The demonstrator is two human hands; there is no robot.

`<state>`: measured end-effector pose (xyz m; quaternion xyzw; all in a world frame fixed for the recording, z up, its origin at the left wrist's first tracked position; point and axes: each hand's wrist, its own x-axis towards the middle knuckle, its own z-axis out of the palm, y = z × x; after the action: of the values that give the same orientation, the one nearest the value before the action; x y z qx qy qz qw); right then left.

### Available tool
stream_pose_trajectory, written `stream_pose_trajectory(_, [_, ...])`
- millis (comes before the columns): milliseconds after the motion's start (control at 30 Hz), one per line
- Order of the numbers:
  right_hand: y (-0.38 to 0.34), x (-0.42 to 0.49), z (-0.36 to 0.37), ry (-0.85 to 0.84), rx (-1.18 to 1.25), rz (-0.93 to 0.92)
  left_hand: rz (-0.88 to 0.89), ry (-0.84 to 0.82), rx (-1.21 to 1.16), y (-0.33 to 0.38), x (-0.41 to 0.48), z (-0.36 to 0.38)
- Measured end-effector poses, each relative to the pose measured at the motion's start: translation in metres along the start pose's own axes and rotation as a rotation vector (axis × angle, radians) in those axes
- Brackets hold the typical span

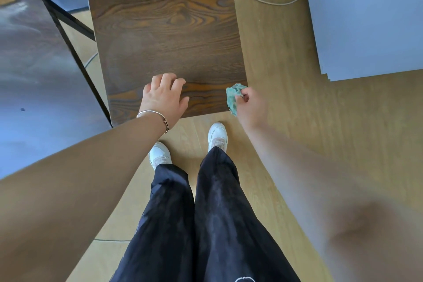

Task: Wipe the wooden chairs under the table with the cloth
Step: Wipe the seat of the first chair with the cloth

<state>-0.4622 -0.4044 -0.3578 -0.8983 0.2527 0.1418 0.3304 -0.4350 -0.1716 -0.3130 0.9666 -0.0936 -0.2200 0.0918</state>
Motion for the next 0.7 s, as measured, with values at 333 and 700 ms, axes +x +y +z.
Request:
stream_pose_trajectory(333, [-0.028,-0.022,0.047,0.097,-0.122,0.003,-0.036,0.024,-0.001,-0.055,-0.022,-0.004])
stream_pose_trajectory(700, [-0.072,-0.052,0.088,0.084,-0.145,0.009,-0.172,0.052,-0.039,-0.129,-0.059,0.005])
